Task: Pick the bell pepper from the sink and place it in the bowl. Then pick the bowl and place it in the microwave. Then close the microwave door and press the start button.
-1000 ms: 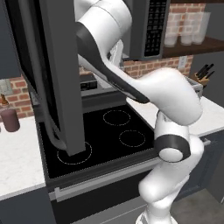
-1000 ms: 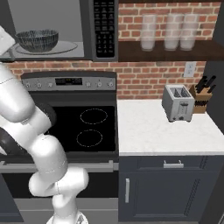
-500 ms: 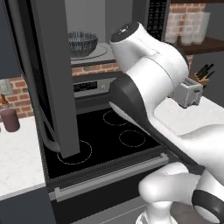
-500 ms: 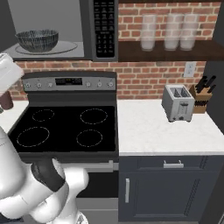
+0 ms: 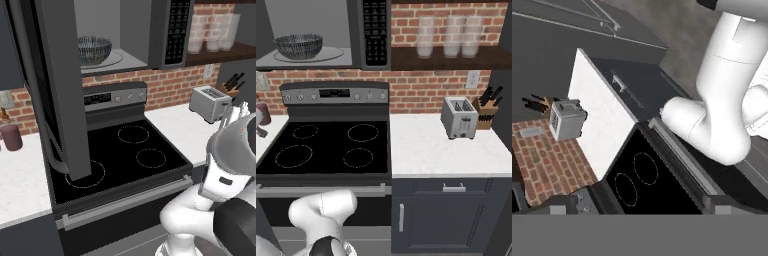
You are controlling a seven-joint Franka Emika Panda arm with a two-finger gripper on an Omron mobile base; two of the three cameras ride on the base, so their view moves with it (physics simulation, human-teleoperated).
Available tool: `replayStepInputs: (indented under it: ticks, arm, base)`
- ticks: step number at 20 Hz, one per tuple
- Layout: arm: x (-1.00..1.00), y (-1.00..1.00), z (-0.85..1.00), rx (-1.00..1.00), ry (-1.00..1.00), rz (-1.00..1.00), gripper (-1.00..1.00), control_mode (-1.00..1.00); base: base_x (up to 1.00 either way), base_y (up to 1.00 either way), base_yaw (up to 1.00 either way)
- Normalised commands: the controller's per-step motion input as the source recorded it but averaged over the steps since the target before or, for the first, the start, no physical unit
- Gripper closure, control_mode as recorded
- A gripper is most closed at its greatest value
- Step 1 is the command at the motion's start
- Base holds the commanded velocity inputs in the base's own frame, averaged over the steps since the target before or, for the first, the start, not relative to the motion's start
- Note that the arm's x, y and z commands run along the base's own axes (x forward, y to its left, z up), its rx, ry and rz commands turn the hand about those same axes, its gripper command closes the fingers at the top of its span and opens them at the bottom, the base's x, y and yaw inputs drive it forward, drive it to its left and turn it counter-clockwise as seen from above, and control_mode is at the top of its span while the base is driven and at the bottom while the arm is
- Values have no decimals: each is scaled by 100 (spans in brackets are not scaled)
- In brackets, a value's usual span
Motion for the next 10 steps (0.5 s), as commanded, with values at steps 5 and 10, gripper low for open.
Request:
replayStepInputs:
  ticks: [5, 10]
  arm:
    - [-100, 86, 1, -18, -53, 26, -100, -100]
    - [-84, 100, 0, -21, -30, 16, -100, -100]
  base:
    - [0, 0, 0]
    - [0, 0, 0]
